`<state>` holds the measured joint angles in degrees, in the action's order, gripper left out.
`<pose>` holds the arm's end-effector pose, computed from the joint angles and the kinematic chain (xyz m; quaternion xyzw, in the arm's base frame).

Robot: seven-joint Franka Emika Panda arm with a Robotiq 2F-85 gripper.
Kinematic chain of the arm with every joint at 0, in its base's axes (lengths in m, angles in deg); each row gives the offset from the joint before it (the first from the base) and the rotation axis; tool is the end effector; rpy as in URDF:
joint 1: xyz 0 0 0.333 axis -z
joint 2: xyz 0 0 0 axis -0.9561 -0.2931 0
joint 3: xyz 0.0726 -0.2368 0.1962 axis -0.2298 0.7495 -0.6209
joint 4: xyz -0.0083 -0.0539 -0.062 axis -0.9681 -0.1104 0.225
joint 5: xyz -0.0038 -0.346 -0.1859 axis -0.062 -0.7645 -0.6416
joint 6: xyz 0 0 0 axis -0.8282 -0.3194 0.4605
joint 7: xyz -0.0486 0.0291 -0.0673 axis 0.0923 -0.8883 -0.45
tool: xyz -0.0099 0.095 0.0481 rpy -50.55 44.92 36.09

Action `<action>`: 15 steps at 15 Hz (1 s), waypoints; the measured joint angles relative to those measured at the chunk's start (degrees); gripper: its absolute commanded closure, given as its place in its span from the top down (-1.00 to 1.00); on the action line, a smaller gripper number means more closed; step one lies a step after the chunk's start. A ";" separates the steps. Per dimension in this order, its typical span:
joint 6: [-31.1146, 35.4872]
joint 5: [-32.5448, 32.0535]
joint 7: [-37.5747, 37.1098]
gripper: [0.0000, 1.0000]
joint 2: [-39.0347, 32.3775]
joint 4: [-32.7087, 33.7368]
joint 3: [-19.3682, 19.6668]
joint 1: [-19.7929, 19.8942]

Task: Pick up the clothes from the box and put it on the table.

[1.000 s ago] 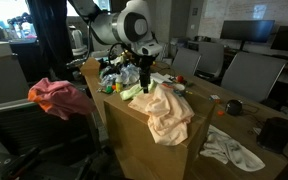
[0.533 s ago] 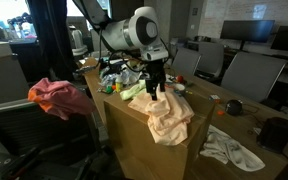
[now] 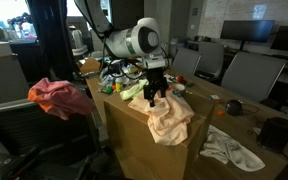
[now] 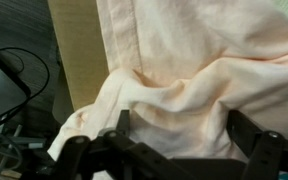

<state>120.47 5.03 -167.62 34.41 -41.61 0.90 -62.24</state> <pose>0.4987 -0.2698 0.2678 0.5289 -0.8381 0.0552 0.1219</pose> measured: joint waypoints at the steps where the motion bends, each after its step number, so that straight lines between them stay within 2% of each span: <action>1: 0.00 0.53 -0.23 1.00 -0.62 0.15 0.00 -0.01; 2: 0.00 1.01 -0.41 1.00 -1.21 0.31 0.00 -0.02; 3: 0.00 1.61 -0.49 0.85 -1.71 0.46 0.00 -0.02; 4: 0.00 2.22 -0.50 0.48 -2.10 0.55 0.00 -0.02; 12: -0.17 3.90 -0.50 -0.78 -2.62 1.32 0.00 -0.23; 14: -0.24 4.23 -0.39 -0.98 -2.62 1.50 -0.09 -0.28; 15: -0.24 4.94 0.05 -1.00 -2.59 1.51 -0.26 -0.28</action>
<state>120.23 9.97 -167.57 31.82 -40.10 0.64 -62.52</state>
